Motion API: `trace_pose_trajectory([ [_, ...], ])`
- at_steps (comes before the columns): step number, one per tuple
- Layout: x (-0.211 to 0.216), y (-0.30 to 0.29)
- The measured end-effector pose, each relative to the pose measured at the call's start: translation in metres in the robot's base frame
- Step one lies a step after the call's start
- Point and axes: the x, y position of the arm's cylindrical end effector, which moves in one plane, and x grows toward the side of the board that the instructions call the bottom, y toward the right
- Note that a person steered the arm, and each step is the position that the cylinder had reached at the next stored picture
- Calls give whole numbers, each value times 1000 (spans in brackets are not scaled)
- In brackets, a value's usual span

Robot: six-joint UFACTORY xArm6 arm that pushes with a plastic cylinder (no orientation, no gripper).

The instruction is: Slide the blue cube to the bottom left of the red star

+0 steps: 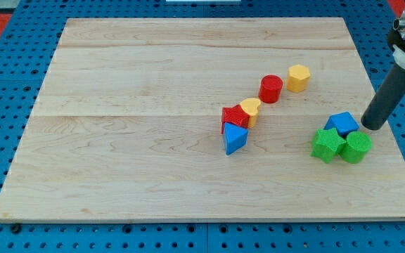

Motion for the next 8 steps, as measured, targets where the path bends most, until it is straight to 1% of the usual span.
trace_pose_trajectory([
  [6, 7, -105],
  [7, 8, -113],
  [8, 17, -114],
])
